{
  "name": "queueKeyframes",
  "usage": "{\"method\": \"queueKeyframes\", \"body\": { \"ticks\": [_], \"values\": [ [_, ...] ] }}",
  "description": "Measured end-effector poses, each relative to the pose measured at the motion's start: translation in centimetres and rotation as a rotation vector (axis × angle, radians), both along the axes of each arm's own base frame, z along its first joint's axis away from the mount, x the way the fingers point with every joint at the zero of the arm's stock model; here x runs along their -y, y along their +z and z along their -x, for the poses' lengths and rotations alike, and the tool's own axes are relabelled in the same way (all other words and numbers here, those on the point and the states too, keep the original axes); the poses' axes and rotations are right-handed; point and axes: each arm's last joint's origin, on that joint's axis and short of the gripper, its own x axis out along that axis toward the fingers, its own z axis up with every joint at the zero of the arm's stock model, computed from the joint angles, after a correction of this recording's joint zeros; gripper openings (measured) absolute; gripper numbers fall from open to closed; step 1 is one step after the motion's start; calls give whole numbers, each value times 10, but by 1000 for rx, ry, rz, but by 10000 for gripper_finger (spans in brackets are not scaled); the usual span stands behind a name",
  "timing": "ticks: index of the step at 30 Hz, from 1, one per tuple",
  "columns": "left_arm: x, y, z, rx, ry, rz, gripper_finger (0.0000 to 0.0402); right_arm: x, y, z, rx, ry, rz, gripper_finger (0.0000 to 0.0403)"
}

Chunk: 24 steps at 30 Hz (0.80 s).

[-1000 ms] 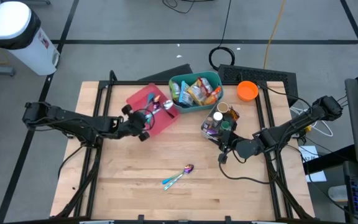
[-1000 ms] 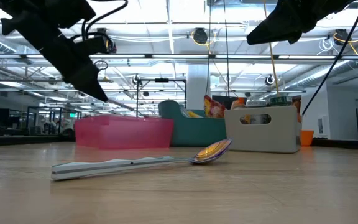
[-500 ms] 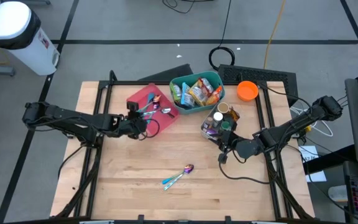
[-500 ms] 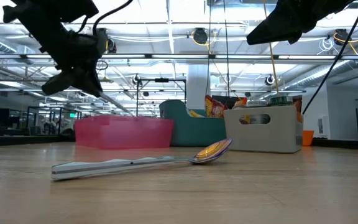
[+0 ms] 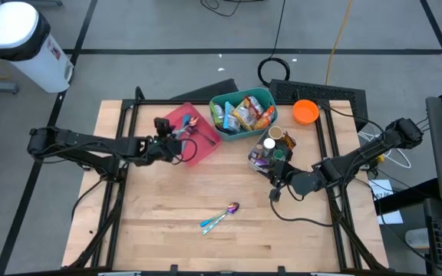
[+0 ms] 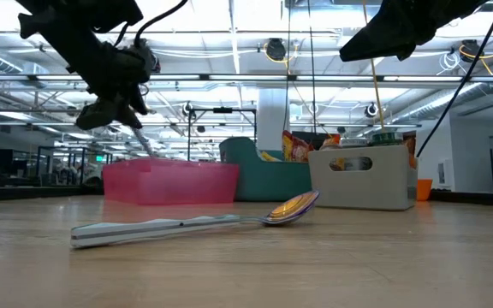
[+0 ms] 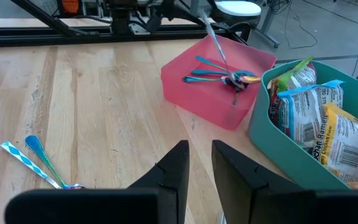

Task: Pick & Place Food Item
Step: Put the silver spoon into the red bin

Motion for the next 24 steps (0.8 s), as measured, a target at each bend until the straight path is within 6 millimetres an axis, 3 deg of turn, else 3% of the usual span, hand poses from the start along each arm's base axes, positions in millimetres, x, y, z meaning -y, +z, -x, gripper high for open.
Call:
{"method": "queueKeyframes", "body": {
  "ticks": [6,15,21,24],
  "values": [
    [-7,5,-4,66,22,-11,208,0,0,0,0,0,0,59],
    [-16,13,-10,253,82,23,216,0,0,0,0,-1,0,59],
    [-13,10,-13,626,218,394,216,0,0,0,0,-1,0,59],
    [-11,8,-15,664,207,536,216,0,0,0,0,0,0,59]
  ]
}}
